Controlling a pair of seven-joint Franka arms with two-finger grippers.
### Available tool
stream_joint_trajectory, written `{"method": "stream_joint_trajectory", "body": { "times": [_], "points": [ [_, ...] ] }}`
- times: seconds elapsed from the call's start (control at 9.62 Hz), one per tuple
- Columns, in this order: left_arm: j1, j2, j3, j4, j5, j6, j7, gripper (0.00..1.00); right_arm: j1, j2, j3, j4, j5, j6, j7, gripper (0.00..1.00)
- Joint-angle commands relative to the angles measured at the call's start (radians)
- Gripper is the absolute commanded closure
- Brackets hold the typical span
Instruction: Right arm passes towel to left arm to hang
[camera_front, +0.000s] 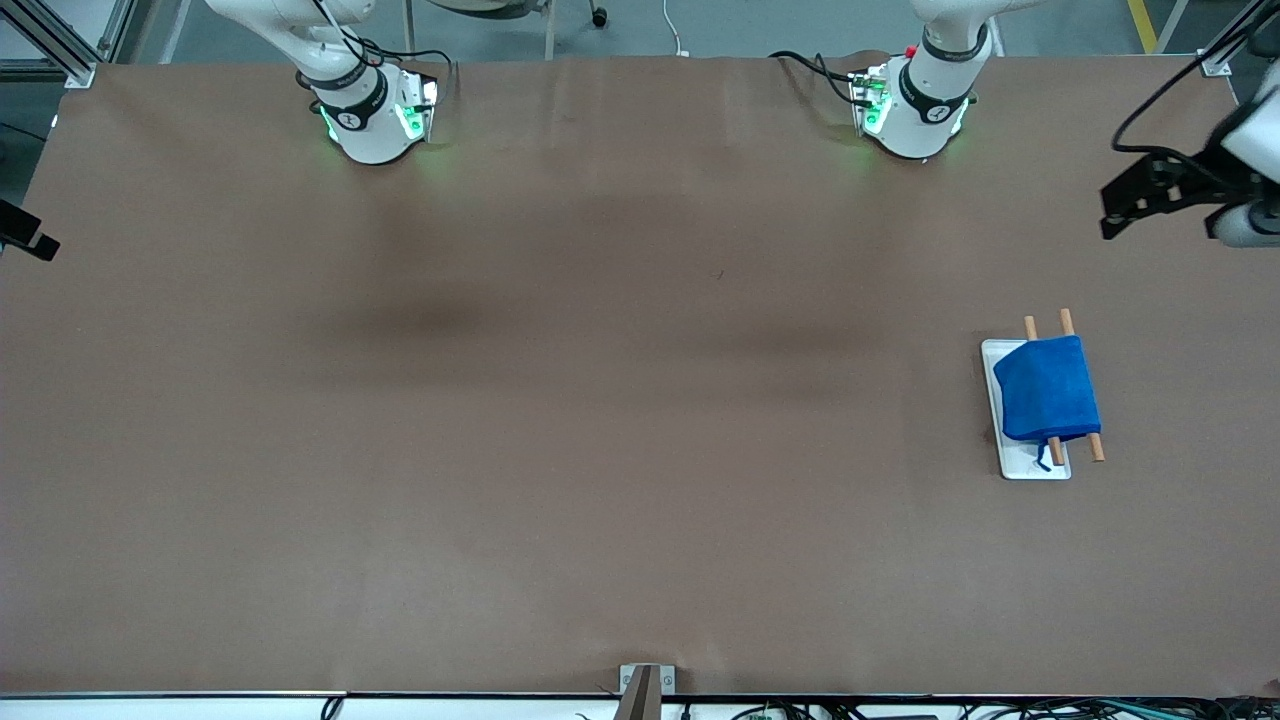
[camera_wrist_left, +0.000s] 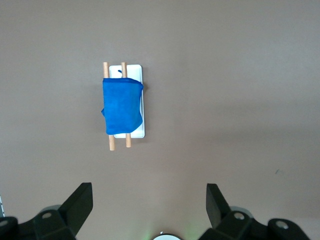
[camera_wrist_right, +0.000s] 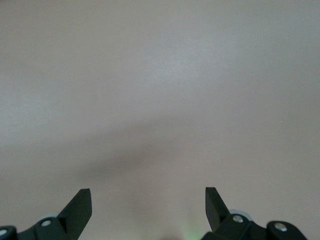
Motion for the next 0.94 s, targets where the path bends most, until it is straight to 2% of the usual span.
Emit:
{"method": "stream_joint_trajectory", "body": {
  "times": [0.0,0.1,0.21,0.83],
  "points": [
    [-0.106,-0.095,0.105,-0.167,-0.03,0.055,-0.002,0.0,0.004,-0.017,-0.002,-0.018,-0.013,0.004,-0.009,0.0],
    [-0.148,-0.101,0.158,-0.17,-0.043,0.055,0.005,0.0,0.005,-0.014,-0.002,-0.018,-0.013,0.021,-0.009,0.0],
    [-0.173,-0.103,0.177,-0.17,-0.062,0.055,0.004,0.0,0.005,-0.014,0.0,-0.024,-0.011,0.028,-0.009,0.0],
    [-0.172,-0.091,0.185,-0.144,-0.054,0.053,0.006,0.0,0.007,-0.017,0.006,-0.027,-0.006,0.028,-0.009,0.0]
  ]
}}
